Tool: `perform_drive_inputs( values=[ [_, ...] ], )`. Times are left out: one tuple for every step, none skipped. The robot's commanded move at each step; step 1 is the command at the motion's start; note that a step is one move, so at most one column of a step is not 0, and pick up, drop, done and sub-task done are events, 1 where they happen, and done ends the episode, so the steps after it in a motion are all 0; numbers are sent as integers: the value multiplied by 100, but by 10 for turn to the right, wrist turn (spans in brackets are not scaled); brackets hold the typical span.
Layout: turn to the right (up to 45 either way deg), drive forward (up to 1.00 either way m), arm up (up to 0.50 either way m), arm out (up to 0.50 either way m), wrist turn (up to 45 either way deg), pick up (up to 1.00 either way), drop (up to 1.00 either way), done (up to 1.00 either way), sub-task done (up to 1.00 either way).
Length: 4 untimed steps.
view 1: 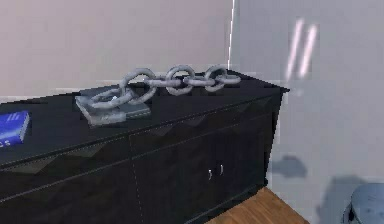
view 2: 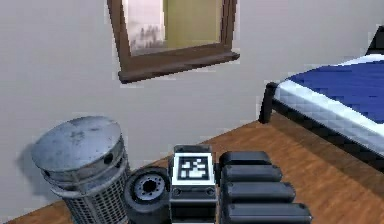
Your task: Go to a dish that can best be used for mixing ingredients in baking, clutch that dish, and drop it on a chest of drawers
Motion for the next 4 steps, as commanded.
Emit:
perform_drive_inputs(
  values=[
    [-30,0,0,0,0,0,0,0,0],
    [0,35,0,0,0,0,0,0,0],
    [450,0,0,0,0,0,0,0,0],
    [450,0,0,0,0,0,0,0,0]
  ],
)
